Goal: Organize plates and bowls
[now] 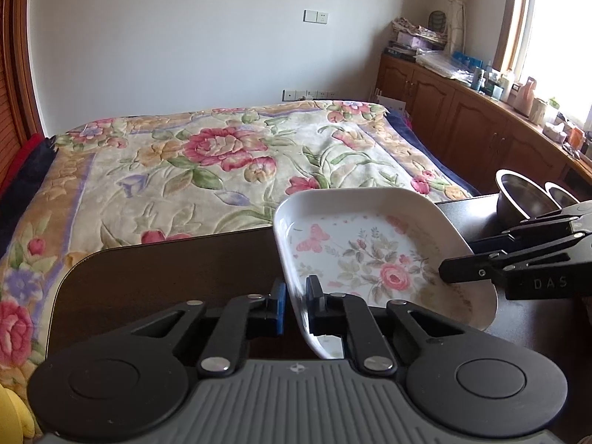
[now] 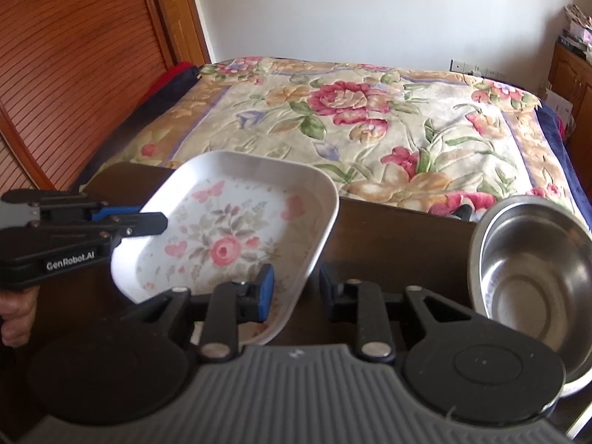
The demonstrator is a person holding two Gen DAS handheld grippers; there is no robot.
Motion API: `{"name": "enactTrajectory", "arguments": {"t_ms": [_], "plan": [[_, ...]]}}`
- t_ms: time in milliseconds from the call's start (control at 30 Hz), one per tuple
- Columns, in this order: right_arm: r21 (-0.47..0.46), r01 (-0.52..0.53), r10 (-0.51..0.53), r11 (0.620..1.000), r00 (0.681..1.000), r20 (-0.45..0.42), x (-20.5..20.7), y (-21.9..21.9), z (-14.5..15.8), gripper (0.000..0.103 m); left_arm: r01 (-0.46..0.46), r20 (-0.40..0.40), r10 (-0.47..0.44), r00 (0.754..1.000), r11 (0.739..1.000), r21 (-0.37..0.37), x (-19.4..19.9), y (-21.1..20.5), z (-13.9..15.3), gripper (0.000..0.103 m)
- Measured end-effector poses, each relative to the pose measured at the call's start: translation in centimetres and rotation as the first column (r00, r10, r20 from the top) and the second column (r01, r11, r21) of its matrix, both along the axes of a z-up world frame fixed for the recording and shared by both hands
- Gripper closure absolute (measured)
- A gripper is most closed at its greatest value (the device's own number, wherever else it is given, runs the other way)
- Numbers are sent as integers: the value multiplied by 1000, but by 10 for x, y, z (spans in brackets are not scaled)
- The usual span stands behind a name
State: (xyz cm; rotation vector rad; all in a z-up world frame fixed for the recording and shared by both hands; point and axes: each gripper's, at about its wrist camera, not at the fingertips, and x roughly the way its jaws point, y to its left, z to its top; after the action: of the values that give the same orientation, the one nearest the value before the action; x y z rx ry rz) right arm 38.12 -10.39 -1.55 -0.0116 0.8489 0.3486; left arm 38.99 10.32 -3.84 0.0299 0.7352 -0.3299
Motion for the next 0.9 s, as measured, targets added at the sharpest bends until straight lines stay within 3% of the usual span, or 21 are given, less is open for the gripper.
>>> {"name": "enactTrajectory", "arguments": {"t_ms": [333, 400, 900], "plan": [[53, -7, 8, 999, 1000, -19, -4, -5, 2, 77, -4, 1, 4, 1000, 1000, 12, -3, 1, 4, 91], [27, -32, 31, 999, 1000, 2, -9, -3, 4, 77, -1, 4, 1, 1000, 1000, 10, -7, 3, 7, 91], [51, -82, 79, 995, 995, 58, -44, -5, 24, 79, -10, 40, 8, 999, 999, 37, -58, 3, 30, 91]]}}
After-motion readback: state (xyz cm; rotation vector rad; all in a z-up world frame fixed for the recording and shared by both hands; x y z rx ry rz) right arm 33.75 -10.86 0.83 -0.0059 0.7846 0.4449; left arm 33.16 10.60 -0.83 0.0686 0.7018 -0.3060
